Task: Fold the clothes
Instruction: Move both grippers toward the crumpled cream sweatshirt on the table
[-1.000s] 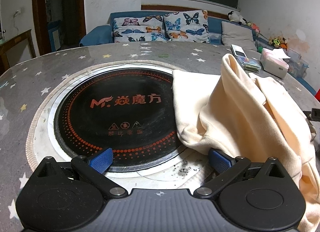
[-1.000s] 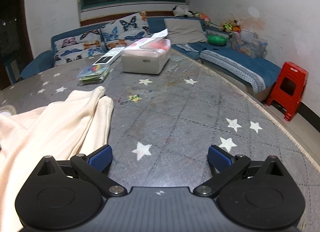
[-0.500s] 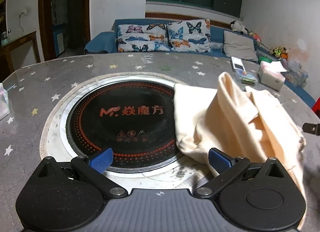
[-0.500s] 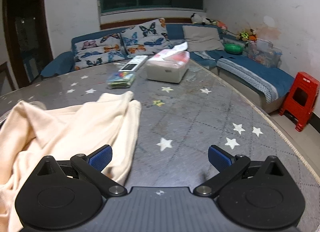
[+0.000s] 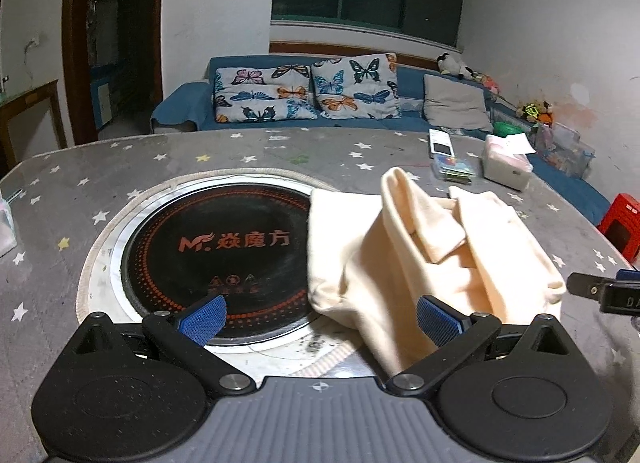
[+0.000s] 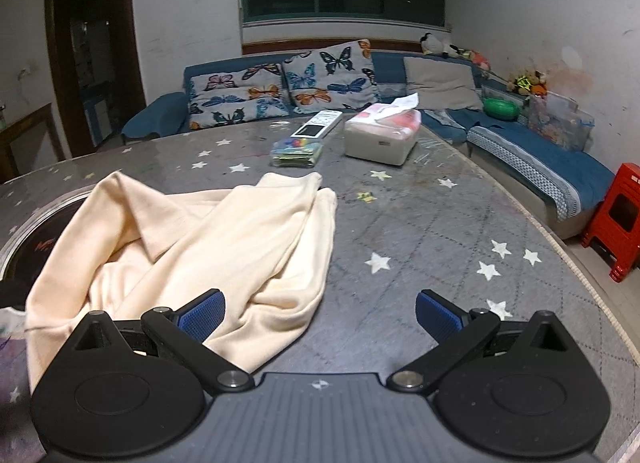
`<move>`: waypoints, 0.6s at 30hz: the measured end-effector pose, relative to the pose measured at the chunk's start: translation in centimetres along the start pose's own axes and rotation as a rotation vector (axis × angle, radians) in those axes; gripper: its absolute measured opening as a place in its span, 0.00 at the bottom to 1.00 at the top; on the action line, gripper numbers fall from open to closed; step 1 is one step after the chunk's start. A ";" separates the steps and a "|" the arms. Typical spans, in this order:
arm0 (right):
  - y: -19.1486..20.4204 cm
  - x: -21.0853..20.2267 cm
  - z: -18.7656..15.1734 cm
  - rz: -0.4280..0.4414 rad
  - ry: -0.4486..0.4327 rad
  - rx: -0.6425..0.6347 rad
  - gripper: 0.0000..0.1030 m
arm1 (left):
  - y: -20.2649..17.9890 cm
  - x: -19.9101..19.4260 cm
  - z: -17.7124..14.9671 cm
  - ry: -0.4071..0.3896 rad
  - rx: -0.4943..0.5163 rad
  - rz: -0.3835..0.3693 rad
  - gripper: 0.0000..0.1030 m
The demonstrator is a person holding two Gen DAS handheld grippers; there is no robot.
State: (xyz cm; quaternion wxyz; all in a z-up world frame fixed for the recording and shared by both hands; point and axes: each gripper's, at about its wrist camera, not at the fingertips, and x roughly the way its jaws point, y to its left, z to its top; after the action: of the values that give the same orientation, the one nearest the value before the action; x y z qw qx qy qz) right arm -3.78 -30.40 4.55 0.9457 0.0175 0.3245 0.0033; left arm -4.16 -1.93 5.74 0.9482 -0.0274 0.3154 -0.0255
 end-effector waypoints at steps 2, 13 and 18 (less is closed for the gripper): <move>0.2 -0.3 -0.1 0.008 0.000 -0.003 0.99 | -0.3 -0.2 0.1 -0.003 0.008 -0.003 1.00; 1.1 -1.8 -0.7 0.052 0.001 -0.024 0.95 | -1.9 -0.8 0.4 -0.010 0.056 -0.020 1.00; 1.5 -1.9 -0.8 0.061 0.001 -0.035 0.95 | -2.3 -0.7 0.5 -0.006 0.066 -0.021 1.00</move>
State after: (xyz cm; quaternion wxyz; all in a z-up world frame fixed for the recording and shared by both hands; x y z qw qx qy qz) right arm -5.80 -28.87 5.14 0.9452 0.0107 0.3241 0.0380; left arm -4.49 -4.20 6.75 0.9493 0.0003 0.3111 -0.0458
